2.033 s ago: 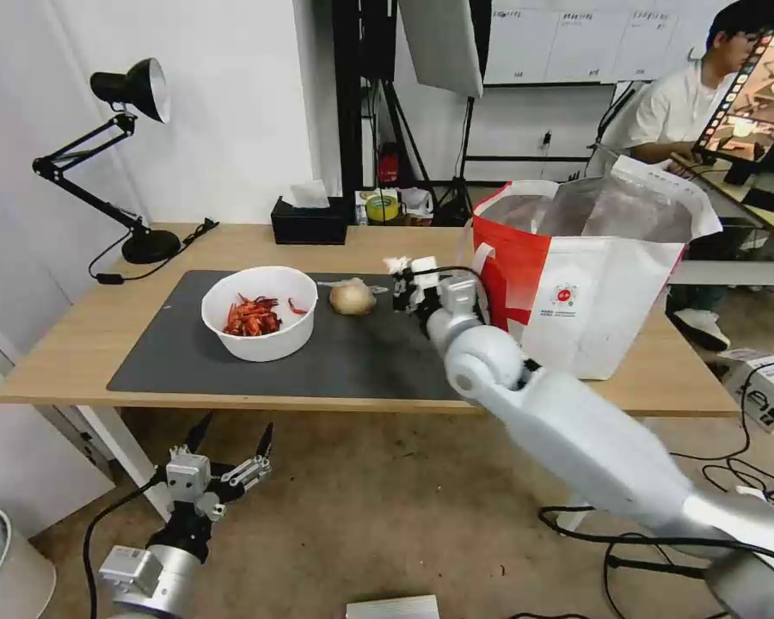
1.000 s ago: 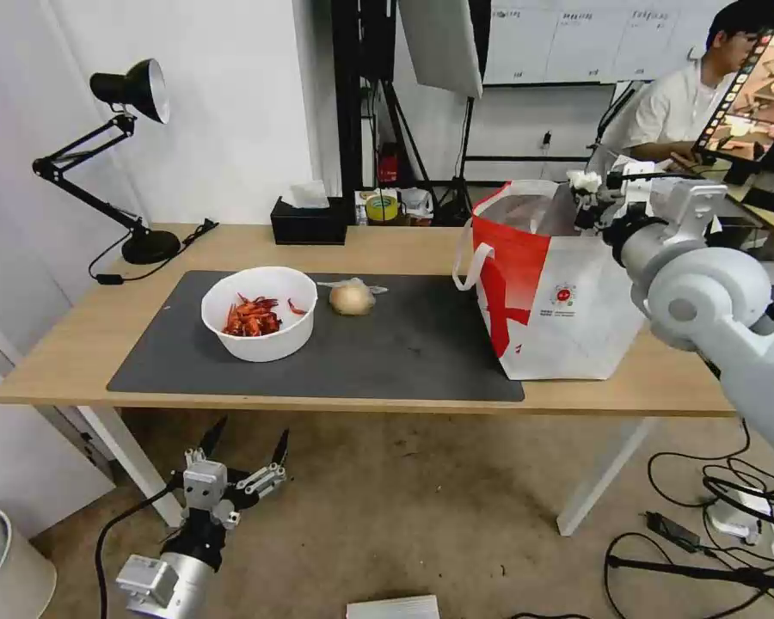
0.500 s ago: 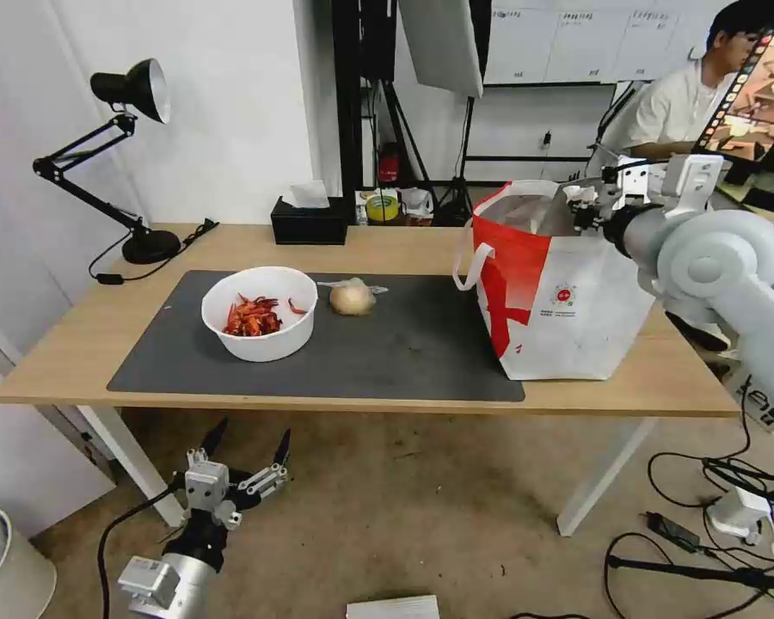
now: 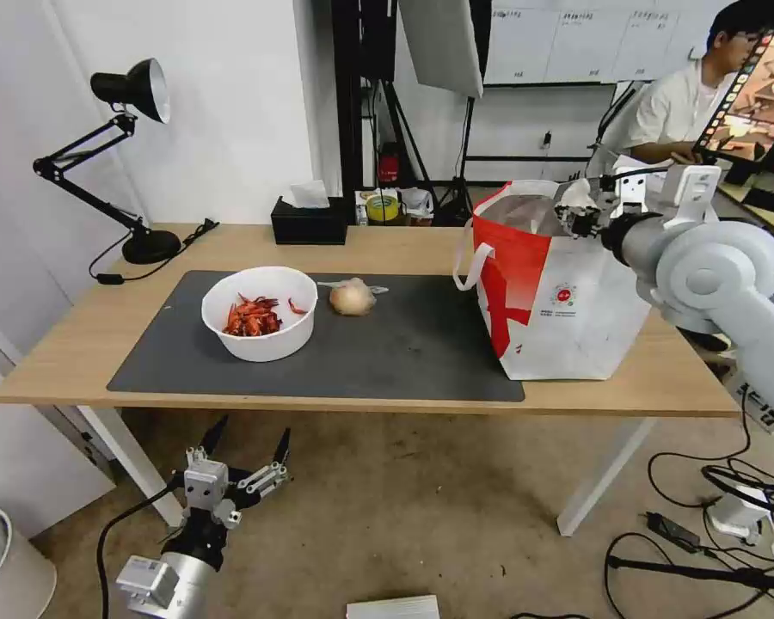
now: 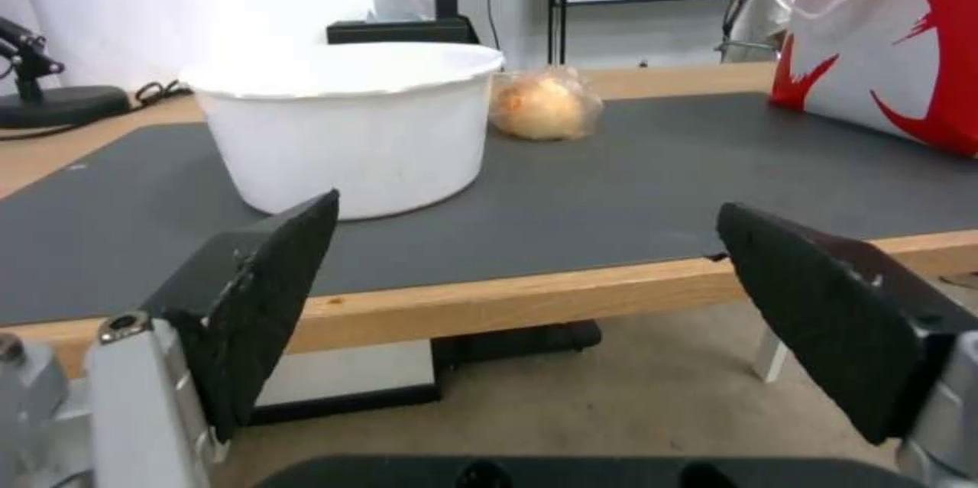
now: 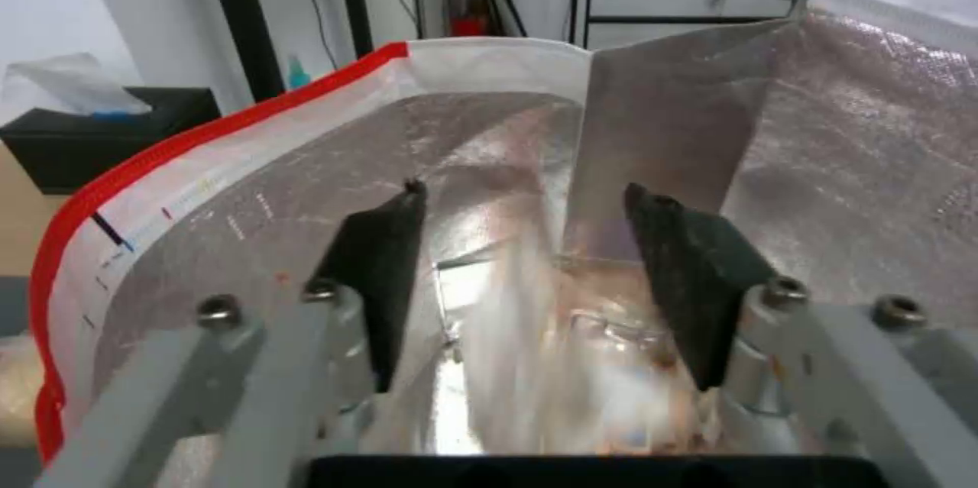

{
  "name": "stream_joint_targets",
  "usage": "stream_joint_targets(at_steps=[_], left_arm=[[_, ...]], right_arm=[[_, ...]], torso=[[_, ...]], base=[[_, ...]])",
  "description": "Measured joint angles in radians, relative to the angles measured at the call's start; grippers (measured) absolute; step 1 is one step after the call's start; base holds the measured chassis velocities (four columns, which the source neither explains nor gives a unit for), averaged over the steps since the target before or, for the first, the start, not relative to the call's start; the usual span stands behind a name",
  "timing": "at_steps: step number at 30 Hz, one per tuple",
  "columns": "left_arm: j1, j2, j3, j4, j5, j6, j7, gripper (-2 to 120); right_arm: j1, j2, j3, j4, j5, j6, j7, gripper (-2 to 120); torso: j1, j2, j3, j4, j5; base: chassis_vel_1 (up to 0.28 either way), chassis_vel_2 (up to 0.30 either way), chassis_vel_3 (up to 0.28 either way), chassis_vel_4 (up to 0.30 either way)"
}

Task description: Pick up the trash from the table and place it into the takeout bag.

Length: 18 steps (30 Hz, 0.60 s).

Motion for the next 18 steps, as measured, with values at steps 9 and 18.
stream_joint_targets(at_steps=[9,18], left_arm=[[0.005,-0.004,-0.001,-0.015,0.001,0.000,0.000,100],[0.005,-0.009,-0.001,-0.019,0.003,0.000,0.000,100]], right_arm=[[-0.049,-0.011,0.037,0.028,-0.061,0.112,-0.135,86],[-0.217,-0.025,0.094,0.143,-0.223,0.406,-0.489,100]], torso=[[0.000,0.000,0.000,0.0000,0.0000],[0.000,0.000,0.000,0.0001,-0.0002]], base=[[0.000,0.000,0.000,0.000],[0.000,0.000,0.000,0.000]])
